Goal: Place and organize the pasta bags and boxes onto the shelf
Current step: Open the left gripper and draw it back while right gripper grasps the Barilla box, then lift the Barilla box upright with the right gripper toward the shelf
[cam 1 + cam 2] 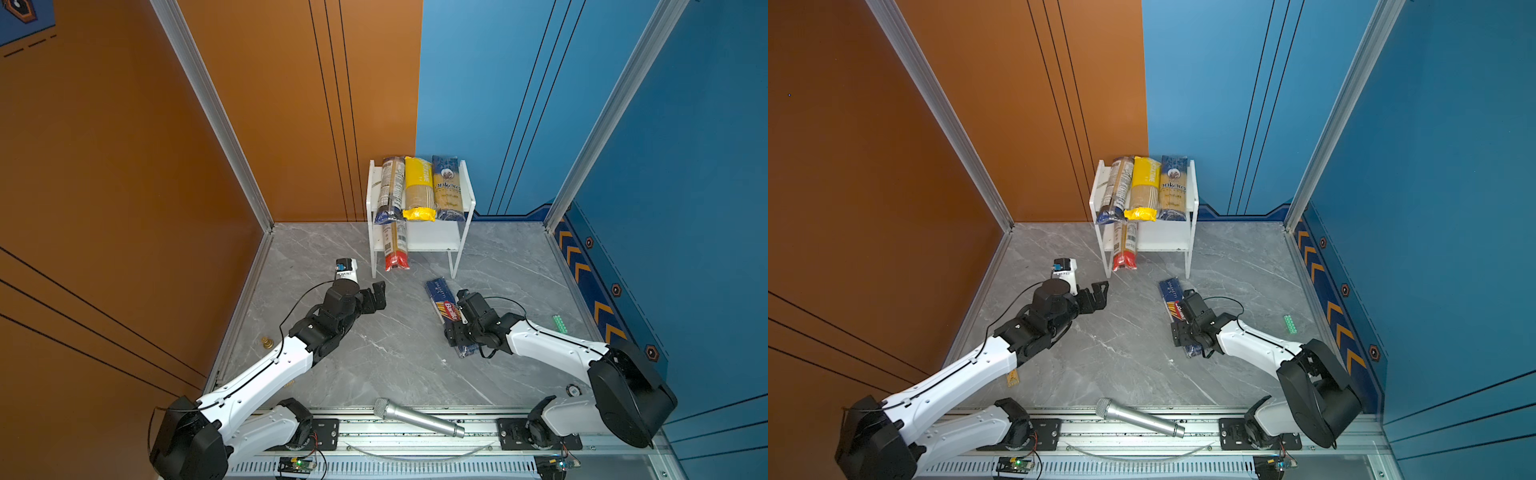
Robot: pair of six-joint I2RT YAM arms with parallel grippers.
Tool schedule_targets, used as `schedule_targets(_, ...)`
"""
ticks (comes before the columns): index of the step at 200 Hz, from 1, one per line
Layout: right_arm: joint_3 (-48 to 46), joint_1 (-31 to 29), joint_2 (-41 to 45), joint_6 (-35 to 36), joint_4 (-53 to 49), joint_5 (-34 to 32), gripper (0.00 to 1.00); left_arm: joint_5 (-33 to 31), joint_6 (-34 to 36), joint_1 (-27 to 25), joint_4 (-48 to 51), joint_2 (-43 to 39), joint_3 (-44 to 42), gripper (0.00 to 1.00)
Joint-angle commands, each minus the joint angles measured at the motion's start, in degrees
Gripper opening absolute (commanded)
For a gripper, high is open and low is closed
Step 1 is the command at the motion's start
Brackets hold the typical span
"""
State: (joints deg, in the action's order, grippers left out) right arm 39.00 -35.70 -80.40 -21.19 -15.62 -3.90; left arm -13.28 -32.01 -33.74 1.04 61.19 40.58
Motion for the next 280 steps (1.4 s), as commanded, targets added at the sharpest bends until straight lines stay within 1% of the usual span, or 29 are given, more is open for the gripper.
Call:
schedule_targets(1, -1.68, -1.34, -0.73, -0.08, 1.33, -2.61, 0.89, 2.42, -0.1, 0.83, 1.43, -1.86, -1.2, 0.98)
schedule_targets(42, -3.16, -2.7, -0.82, -1.42, 2.76, -3.7, 0.89, 5.0, 1.48, 1.91, 1.48, -3.37, -2.55, 0.98)
schedule_targets(71, -3.84, -3.64, -1.54, -2.49, 4.44, -3.55, 0.86, 6.28, 2.35, 3.28, 1.77, -3.54, -3.26, 0.98)
schedule_targets(95, -4.03, -4.11, -2.89, -2.97, 5.22, -4.4, 0.81, 7.85, 2.08, 5.01, 1.6, -3.75, -3.81, 0.98)
schedule_targets(99, -4.11, -5.86, -3.17, -3.13, 5.33, -4.73, 0.81, 8.12, 2.01, 5.15, 1.46, -3.78, -3.91, 0.98)
schedule_targets(121, -4.53, -7.09, -4.3, -4.05, 6.53, -6.13, 0.74, 9.64, 1.85, 6.12, 0.51, -3.62, -4.51, 0.98)
schedule_targets(140, -4.74, -7.95, -4.72, -4.77, 7.24, -7.18, 0.65, 10.54, 1.34, 6.67, -0.18, -3.12, -5.02, 0.98)
schedule_targets(155, -4.98, -8.36, -4.62, -5.23, 7.62, -8.0, 0.61, 10.94, 1.07, 6.96, -0.66, -2.75, -5.33, 0.98)
schedule_targets(216, -6.81, -8.55, -0.56, -6.23, 8.64, -9.61, 0.43, 11.43, 0.54, 7.59, -1.06, -2.42, -5.98, 0.98)
schedule_targets(245, -7.01, -8.5, 0.99, -7.06, 8.98, -9.61, 0.36, 11.69, 0.12, 7.88, -1.47, -2.13, -6.03, 0.98)
schedule_targets(265, -7.01, -8.41, 1.82, -7.81, 9.37, -9.35, 0.27, 11.95, -0.53, 7.97, -2.45, -1.95, -6.52, 0.98)
schedule_targets(280, -6.85, -8.41, 2.45, -7.94, 9.6, -9.08, 0.23, 12.29, -0.94, 7.98, -2.88, -1.76, -6.74, 0.98)
